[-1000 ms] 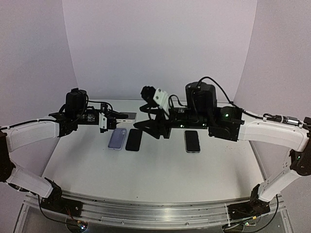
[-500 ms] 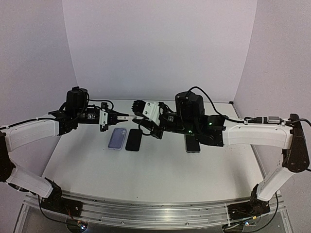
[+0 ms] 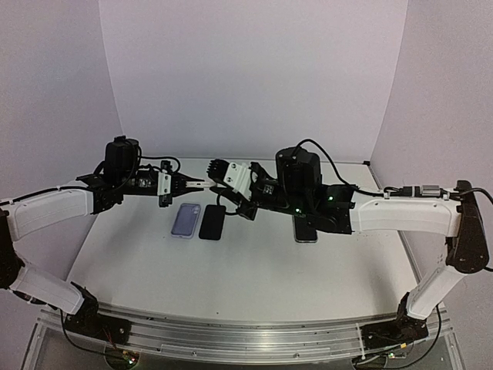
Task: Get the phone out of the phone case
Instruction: Remove the phone case from the phone.
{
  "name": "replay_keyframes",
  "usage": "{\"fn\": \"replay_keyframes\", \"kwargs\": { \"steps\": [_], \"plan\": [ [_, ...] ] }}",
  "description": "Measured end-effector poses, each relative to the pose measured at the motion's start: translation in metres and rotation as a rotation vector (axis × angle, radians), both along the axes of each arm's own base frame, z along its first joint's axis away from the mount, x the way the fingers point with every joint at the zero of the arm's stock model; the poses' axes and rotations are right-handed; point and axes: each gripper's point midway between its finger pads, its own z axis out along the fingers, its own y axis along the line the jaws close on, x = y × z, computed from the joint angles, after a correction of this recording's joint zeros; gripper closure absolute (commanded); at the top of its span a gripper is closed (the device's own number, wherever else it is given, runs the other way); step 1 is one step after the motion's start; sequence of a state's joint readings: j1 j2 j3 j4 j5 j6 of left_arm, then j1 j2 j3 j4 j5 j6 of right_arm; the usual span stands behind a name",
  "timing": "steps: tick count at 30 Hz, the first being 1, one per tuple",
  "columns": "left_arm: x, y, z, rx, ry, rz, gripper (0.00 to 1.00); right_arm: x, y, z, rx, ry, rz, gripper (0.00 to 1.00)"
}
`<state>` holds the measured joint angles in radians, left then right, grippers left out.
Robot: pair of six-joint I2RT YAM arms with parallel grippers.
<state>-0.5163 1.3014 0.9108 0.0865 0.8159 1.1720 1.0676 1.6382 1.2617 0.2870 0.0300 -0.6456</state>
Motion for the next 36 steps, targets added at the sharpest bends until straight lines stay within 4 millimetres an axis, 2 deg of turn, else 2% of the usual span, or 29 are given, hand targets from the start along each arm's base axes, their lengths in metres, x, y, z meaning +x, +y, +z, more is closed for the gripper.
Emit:
{"fn": "replay_keyframes", "kwargs": {
  "steps": [5,9,17,22,30,36],
  "plan": [
    [0.0,0.0,-0.002,-0.006,0.063,0.019,1.0,0.002,-0.001,0.0,-0.005,-0.013,-0.01,1.0],
    [0.007,-0.004,-0.001,-0.019,0.188,0.096,1.0,0.01,-0.004,0.004,0.005,-0.027,-0.071,1.0],
    [0.037,-0.012,0.007,-0.131,0.702,0.357,1.0,0.054,-0.01,0.017,0.083,-0.066,-0.318,1.0],
    [0.036,-0.013,0.0,-0.158,0.904,0.431,1.0,0.06,-0.01,0.013,0.101,-0.051,-0.347,1.0],
    [0.035,-0.01,-0.006,-0.126,0.883,0.428,1.0,0.058,-0.004,0.005,0.114,0.068,-0.249,0.98],
    [0.043,-0.007,-0.007,-0.083,0.623,0.375,1.0,0.061,-0.003,0.003,0.184,0.3,-0.136,0.82]
  ]
}}
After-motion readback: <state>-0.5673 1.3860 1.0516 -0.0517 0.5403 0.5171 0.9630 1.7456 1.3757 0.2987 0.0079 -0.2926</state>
